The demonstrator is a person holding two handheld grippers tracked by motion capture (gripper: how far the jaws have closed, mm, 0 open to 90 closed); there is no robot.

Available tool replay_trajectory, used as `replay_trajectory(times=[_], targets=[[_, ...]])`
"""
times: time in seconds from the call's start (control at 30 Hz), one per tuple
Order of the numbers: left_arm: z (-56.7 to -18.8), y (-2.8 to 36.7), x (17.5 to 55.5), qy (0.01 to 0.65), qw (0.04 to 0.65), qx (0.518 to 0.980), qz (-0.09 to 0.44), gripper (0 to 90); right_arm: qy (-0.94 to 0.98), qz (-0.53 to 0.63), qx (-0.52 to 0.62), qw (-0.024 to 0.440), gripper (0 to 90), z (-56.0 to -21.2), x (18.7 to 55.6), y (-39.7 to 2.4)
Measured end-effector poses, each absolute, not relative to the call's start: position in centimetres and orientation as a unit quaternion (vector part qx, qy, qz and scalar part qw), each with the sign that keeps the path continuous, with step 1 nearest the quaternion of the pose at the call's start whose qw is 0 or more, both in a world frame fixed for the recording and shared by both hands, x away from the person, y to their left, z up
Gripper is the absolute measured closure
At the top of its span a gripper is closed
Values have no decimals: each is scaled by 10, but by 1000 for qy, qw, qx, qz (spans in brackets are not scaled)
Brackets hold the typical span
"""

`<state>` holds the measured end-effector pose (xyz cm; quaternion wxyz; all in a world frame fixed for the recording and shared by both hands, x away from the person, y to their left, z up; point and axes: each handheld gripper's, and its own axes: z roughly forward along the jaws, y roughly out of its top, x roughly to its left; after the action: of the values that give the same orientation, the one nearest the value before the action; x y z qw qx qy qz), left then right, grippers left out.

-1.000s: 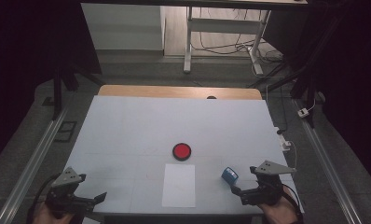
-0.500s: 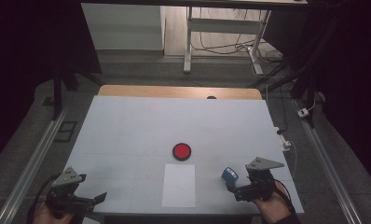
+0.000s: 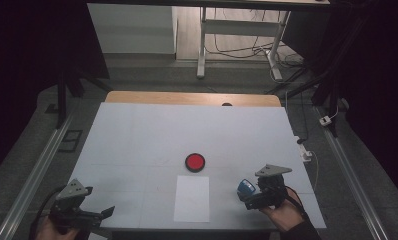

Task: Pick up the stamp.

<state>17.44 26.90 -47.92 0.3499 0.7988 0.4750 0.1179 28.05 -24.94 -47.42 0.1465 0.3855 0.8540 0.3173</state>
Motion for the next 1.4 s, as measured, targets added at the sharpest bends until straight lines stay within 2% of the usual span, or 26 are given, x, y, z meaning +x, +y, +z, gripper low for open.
replay_trajectory(times=[0.77, 0.8, 0.93, 1.03, 1.1, 1.13, 1.17, 1.27, 1.4], targets=[[-479, 269, 175, 475, 349, 799, 117, 2, 870, 271, 387, 140, 0, -488, 295, -246], [-479, 269, 175, 475, 349, 799, 117, 2, 870, 270, 387, 141, 23, -488, 295, -246], [-479, 268, 175, 474, 348, 801, 117, 2, 875, 269, 378, 139, 223, -484, 294, -247], [-479, 268, 175, 474, 347, 801, 117, 2, 877, 269, 375, 135, 336, -483, 294, -247], [-480, 268, 175, 474, 346, 801, 117, 2, 877, 268, 374, 135, 365, -482, 294, -247], [-480, 268, 175, 473, 346, 801, 117, 2, 876, 268, 377, 135, 425, -481, 294, -248], [-480, 268, 175, 473, 346, 802, 117, 2, 876, 268, 377, 135, 425, -481, 294, -248], [-480, 268, 175, 473, 345, 802, 116, 2, 876, 270, 378, 127, 521, -480, 295, -249], [-480, 268, 175, 473, 345, 802, 116, 2, 878, 267, 376, 126, 592, -480, 296, -248]])
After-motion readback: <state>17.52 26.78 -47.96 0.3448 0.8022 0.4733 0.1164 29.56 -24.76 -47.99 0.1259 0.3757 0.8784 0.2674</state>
